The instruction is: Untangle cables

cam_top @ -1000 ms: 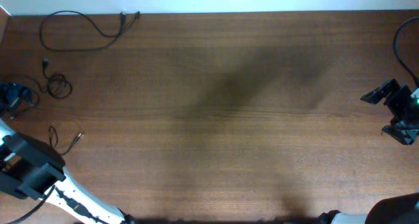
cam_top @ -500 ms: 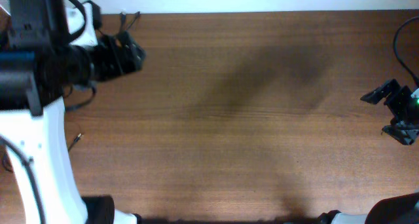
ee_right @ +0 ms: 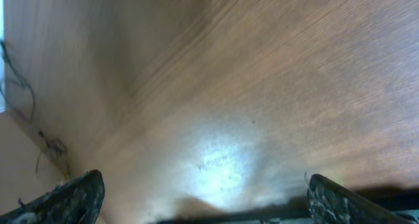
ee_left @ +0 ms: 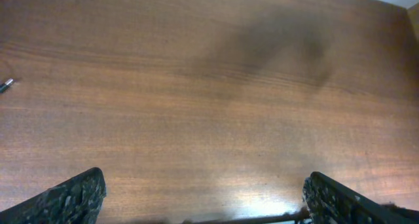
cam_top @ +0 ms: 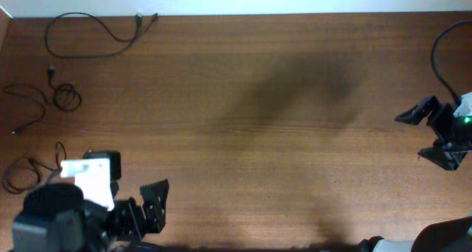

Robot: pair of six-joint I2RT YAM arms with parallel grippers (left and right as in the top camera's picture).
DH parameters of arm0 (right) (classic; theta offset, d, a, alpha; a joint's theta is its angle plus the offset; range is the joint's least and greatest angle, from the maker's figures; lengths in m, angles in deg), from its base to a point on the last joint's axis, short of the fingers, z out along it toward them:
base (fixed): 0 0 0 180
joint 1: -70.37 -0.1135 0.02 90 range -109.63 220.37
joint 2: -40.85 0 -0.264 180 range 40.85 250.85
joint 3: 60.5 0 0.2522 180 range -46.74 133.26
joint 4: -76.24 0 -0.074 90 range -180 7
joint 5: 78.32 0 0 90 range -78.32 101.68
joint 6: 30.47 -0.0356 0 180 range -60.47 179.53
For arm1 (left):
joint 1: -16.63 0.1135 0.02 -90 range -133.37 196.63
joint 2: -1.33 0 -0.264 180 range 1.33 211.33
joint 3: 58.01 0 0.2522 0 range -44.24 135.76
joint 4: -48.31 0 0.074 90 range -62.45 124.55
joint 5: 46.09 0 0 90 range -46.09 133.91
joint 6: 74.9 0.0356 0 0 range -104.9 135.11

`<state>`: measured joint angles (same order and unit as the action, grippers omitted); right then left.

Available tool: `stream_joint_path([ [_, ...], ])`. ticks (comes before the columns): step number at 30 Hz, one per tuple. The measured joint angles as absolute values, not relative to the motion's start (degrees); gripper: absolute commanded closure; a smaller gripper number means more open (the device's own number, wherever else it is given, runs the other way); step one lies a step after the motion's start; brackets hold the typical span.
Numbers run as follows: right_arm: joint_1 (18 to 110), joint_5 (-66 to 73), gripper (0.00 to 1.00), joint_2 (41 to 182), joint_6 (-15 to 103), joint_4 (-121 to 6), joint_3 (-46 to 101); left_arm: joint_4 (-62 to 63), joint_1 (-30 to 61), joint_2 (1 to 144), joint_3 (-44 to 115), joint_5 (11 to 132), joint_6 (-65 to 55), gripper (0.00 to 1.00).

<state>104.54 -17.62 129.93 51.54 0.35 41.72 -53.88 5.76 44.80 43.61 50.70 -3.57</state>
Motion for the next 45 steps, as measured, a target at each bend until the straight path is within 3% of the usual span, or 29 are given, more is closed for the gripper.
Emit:
stream_joint_path([
  [4, 104.4, -18.2, 0.02, 127.1, 57.6, 4.5, 41.7, -53.5, 5.8, 43.7, 43.0, 50.7, -3.6, 0.01],
  [11, 101.0, -16.6, 0.01, 106.0, 59.5, 6.8, 41.6, -55.3, 5.8, 43.7, 42.8, 50.5, -3.6, 0.01],
  [19, 99.7, -16.7, 0.02, 87.1, 53.0, 6.7, 37.4, -55.4, 5.8, 43.7, 42.8, 50.5, -3.6, 0.01],
  [38, 99.7, -8.8, 0.02, 86.7, 50.5, 4.6, 36.8, -55.4, 5.8, 43.7, 42.8, 50.5, -3.6, 0.01],
  [45, 99.5, -10.0, 0.01, 85.8, 50.5, -7.0, 22.2, -55.4, 5.8, 43.7, 42.7, 50.5, -3.6, 0.01],
])
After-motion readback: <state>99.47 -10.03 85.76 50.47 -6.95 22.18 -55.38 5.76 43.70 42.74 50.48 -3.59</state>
